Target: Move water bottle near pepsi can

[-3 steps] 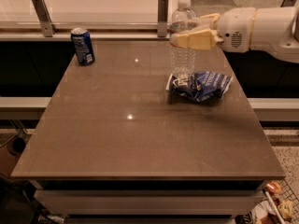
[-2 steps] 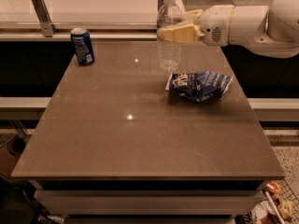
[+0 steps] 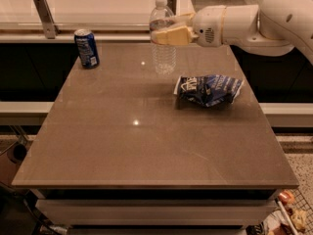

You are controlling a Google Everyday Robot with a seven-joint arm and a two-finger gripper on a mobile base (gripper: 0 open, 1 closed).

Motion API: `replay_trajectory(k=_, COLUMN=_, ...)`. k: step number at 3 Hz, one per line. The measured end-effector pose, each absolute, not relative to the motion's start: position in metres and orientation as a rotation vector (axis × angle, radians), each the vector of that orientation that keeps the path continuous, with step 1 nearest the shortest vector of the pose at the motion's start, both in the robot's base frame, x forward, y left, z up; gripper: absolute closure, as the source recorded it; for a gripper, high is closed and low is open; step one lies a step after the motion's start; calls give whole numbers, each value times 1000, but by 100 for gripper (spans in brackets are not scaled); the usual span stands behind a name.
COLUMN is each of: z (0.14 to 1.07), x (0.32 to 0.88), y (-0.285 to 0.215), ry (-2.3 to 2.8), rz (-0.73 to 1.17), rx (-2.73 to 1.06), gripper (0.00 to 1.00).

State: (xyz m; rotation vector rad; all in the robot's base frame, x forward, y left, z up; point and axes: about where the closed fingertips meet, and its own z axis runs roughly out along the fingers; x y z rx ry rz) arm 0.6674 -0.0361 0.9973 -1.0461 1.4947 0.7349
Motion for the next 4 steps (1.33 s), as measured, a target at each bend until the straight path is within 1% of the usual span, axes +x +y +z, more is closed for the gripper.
replay_trajectory(k=1, z=997, x=674, y=-5, ry=1471, rz=777, rx=-1074, gripper=100)
replay_trajectory(k=4, z=986, x=697, y=70, ry=1444, rz=799, rx=-1072, gripper=100)
